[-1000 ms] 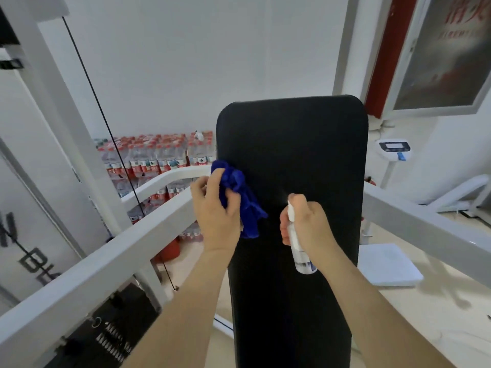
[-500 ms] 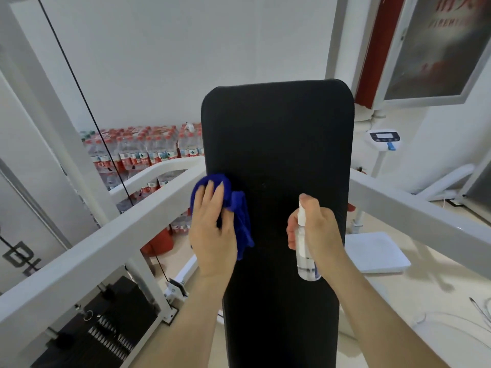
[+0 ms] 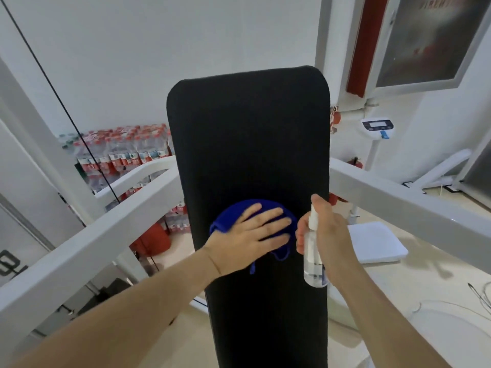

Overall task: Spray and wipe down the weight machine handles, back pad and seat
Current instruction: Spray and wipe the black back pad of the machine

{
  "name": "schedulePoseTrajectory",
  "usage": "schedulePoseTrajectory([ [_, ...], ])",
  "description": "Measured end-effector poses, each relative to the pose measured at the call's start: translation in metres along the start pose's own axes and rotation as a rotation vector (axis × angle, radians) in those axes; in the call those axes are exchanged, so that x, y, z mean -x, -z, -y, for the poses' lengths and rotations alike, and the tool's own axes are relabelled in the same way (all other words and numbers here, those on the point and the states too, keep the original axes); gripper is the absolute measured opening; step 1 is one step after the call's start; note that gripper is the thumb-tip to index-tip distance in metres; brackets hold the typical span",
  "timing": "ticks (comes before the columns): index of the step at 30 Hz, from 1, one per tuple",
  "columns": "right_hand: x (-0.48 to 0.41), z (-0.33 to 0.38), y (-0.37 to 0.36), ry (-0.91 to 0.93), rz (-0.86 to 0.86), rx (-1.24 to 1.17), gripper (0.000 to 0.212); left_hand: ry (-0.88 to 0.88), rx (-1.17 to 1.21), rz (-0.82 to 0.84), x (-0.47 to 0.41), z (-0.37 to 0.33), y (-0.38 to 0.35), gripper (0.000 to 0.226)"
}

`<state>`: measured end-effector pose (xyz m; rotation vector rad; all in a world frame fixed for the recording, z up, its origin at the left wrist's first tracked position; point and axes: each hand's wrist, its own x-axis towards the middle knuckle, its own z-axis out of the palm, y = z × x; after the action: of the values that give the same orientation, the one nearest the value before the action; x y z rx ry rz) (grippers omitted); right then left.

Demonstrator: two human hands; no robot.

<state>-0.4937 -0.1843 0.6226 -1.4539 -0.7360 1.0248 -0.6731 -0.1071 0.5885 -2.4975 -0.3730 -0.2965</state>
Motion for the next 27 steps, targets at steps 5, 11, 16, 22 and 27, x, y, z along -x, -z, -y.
schedulePoseTrajectory([
  [5,0.0,-0.006,0.0,-0.105,0.024,-0.064,0.068,-0.132,-0.061,-0.054,-0.024,0.045,0.033,0.041],
  [11,-0.008,0.009,0.022,-0.05,-0.136,-0.08,0.059,0.547,0.009,-0.445,-0.095,0.099,0.085,0.044],
  [16,-0.005,0.01,0.042,0.023,-0.141,-0.113,0.051,0.299,0.11,-0.291,-0.075,0.025,0.038,0.048],
  [22,0.007,-0.001,0.06,-0.036,-0.147,-0.049,0.06,-0.193,-0.033,0.15,-0.011,-0.011,-0.006,0.052],
  [27,0.023,-0.004,0.069,0.032,-0.136,-0.098,0.063,-0.163,-0.089,0.072,-0.058,0.018,0.034,0.074],
])
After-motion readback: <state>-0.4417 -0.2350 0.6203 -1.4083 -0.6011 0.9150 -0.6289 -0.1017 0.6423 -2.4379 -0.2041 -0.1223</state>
